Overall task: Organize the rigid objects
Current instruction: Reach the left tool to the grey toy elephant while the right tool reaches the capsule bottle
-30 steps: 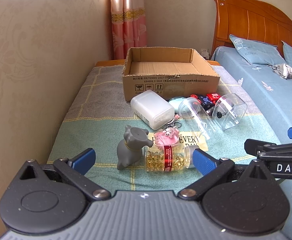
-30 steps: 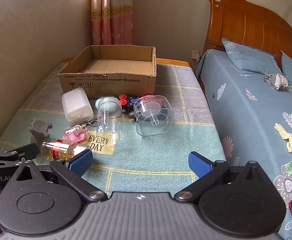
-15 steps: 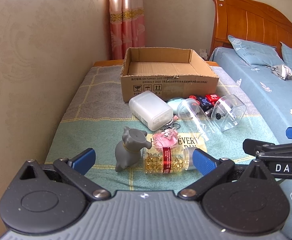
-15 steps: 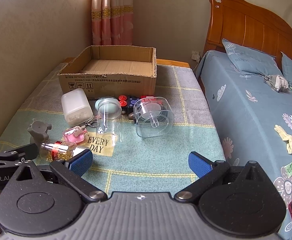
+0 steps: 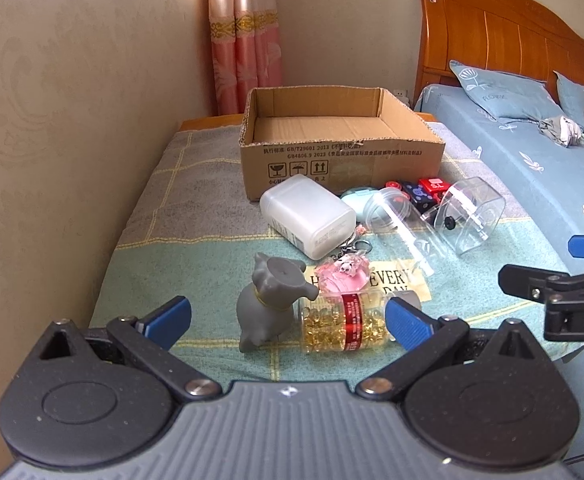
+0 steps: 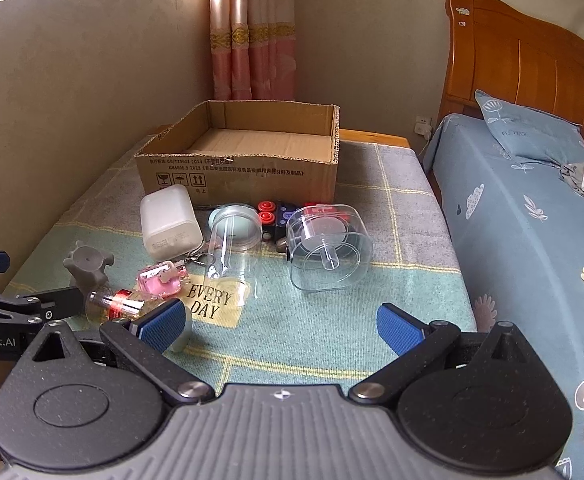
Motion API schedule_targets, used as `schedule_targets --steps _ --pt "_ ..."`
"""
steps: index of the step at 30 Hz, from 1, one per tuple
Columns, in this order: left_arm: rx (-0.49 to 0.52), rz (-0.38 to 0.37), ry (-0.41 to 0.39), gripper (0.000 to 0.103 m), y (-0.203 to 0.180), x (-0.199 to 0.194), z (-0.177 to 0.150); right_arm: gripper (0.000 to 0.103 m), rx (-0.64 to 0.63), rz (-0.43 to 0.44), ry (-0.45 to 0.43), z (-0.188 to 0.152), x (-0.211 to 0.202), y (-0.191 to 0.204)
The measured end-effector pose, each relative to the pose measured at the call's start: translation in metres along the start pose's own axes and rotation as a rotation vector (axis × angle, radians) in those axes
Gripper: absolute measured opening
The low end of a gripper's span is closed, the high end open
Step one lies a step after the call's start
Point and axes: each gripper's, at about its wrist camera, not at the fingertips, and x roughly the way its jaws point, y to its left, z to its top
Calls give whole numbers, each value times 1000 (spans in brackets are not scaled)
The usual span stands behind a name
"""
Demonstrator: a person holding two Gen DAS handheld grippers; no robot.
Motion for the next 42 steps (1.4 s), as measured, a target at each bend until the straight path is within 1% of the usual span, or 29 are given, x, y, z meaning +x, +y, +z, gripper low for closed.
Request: schedule_targets --steps 2,13,15,18,20,22,28,31,34,36,38,40,41,42 --pt "-7 -3 5 102 4 6 0 103 0 4 5 -1 3 -1" --pt "-29 38 71 102 24 46 9 103 -31 37 37 2 23 1" --pt "-39 35 70 102 29 47 10 103 -40 59 41 3 26 2" --pt "-44 2 69 102 33 47 10 103 -62 94 57 4 32 7" --pt "-36 -4 80 102 35 51 10 103 -81 108 67 5 37 12" --pt "-51 -17 81 102 40 52 10 103 -99 123 78 5 41 18" --pt "-35 -10 43 102 49 58 26 103 -156 191 102 6 48 36" --pt "-20 13 21 102 51 66 36 103 -195 203 111 6 49 45" --pt "-31 48 10 102 55 74 44 103 -221 217 113 5 50 53" --pt "-32 101 5 102 57 81 49 103 -238 224 115 6 51 58" --pt "-13 146 15 102 58 91 54 103 -254 229 118 6 54 64" --pt "9 163 48 102 58 102 55 103 -272 235 120 7 55 71" --pt "16 165 55 103 59 106 55 103 -285 233 116 7 56 75" --pt "15 162 44 103 61 106 54 103 -298 232 110 8 55 79"
